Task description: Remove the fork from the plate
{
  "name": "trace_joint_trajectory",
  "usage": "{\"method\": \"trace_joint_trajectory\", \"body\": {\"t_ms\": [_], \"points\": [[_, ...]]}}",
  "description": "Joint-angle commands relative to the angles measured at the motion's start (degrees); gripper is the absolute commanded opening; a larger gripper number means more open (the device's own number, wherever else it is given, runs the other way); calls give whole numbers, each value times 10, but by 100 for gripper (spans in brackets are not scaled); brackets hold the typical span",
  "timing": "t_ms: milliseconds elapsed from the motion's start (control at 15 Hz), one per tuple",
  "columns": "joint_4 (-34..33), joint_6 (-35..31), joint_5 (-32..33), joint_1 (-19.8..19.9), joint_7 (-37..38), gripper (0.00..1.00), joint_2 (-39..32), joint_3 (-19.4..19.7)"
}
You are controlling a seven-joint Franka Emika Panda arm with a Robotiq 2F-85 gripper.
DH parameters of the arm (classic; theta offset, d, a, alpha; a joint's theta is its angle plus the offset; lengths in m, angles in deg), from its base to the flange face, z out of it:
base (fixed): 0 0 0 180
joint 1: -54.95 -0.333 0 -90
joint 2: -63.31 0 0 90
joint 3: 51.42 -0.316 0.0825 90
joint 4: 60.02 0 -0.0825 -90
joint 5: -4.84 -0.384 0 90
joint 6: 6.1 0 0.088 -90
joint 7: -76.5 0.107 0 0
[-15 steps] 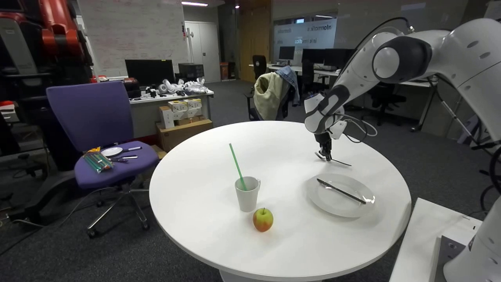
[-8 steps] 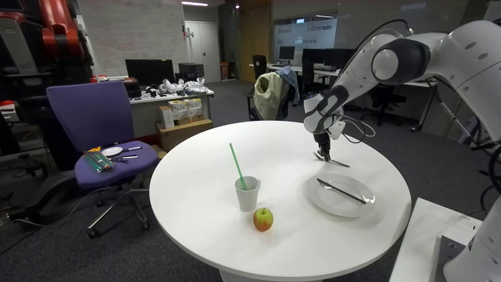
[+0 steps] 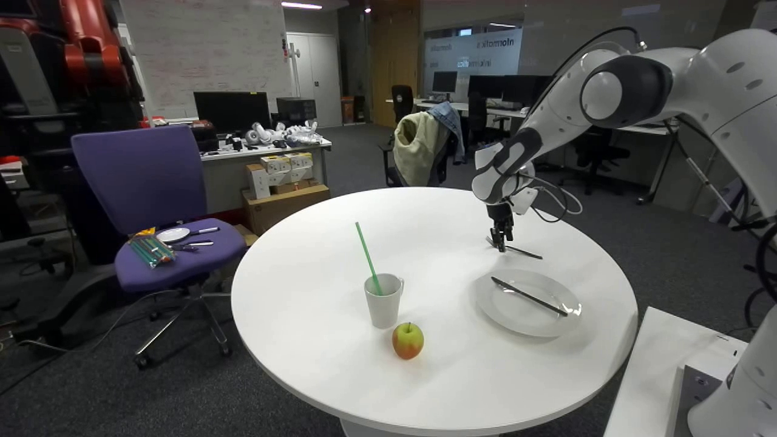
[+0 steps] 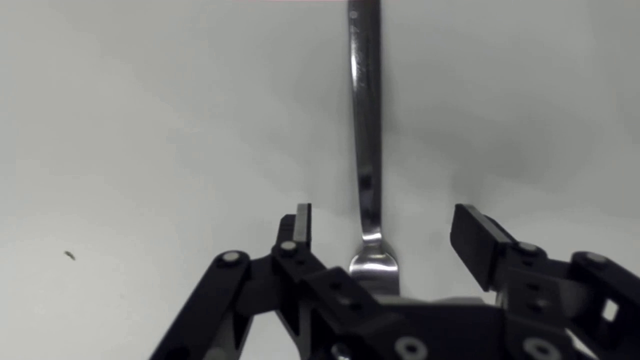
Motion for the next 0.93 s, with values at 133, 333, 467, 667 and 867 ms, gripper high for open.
{"method": "trace_joint_trajectory", "body": {"t_ms": [133, 333, 467, 667, 867], "points": [[155, 36, -96, -17, 100, 100, 157, -16], [228, 19, -137, -44, 187, 100, 219, -10], [278, -7, -161, -68, 252, 100, 253, -8], [249, 9, -160, -79, 267, 100, 224, -5], [260, 6, -159, -90, 277, 100, 228, -6]]}}
